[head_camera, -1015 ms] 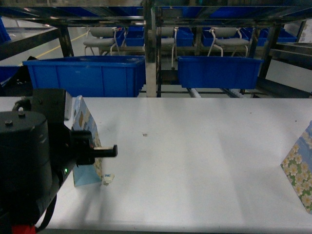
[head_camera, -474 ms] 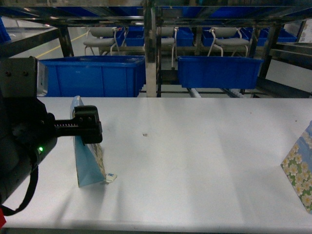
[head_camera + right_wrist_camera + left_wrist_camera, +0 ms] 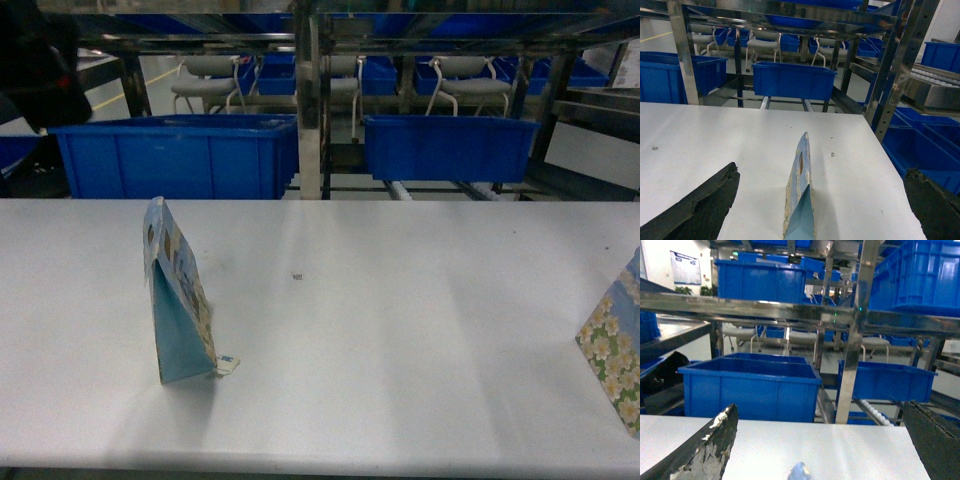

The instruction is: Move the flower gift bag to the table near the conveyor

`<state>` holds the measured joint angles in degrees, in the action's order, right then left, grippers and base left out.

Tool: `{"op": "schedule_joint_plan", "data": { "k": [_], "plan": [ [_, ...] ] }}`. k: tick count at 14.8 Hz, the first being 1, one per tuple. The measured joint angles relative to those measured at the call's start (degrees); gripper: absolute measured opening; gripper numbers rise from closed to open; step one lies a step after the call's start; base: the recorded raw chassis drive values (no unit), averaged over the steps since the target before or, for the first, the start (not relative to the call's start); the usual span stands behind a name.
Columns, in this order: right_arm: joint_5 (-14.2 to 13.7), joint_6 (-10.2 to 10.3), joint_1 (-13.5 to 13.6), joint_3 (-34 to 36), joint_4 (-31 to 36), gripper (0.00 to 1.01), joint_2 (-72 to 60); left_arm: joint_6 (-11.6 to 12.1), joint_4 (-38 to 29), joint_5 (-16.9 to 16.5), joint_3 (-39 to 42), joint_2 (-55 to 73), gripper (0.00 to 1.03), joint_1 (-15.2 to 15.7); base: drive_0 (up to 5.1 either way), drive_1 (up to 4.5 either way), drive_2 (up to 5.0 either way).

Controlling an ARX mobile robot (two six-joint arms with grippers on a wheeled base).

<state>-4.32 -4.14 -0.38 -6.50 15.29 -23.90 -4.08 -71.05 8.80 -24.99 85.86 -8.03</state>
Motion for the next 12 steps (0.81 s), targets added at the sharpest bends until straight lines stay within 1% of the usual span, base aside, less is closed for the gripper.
{"op": "schedule_joint_plan", "data": {
  "k": [1, 2, 3, 4, 6, 7, 12],
  "plan": [
    [0.0, 0.0, 0.0, 0.0, 0.0, 0.98, 0.0, 0.1, 7.6, -1.9, 1.6, -9.6, 0.98, 2.6, 0.0, 0.0, 0.0],
    [0.0, 0.0, 0.0, 0.0, 0.0, 0.98, 0.0, 4.4, 21.3, 1.0, 3.4, -22.5, 0.98, -0.3, 0.0, 0.0, 0.0],
    [0.0, 0.1, 0.0, 0.0, 0.1, 0.98, 0.0, 7.1, 27.1, 5.0, 3.2, -28.9, 0.98, -1.6, 0.0, 0.0, 0.0],
    [4.2, 2.5, 0.2, 1.7, 1.0, 0.7, 3.0, 5.5, 39.2, -1.0, 4.2, -33.4, 0.76, -0.1, 0.0, 0.0, 0.0],
    [4.2, 3.1, 0.4, 2.8, -0.3, 0.5, 4.7, 4.8, 38.7, -2.0, 8.1, -37.1, 0.58, 1.4, 0.0, 0.0, 0.0],
    [4.2, 3.1, 0.4, 3.1, -0.5, 0.45, 5.2, 4.5, 38.6, -2.3, 9.1, -37.8, 0.53, 1.9, 0.0, 0.0, 0.0],
    [4.2, 3.1, 0.4, 3.5, -1.6, 0.28, 6.9, 4.5, 38.7, -3.2, 12.0, -39.8, 0.36, 2.7, 0.0, 0.0, 0.0]
  ]
}}
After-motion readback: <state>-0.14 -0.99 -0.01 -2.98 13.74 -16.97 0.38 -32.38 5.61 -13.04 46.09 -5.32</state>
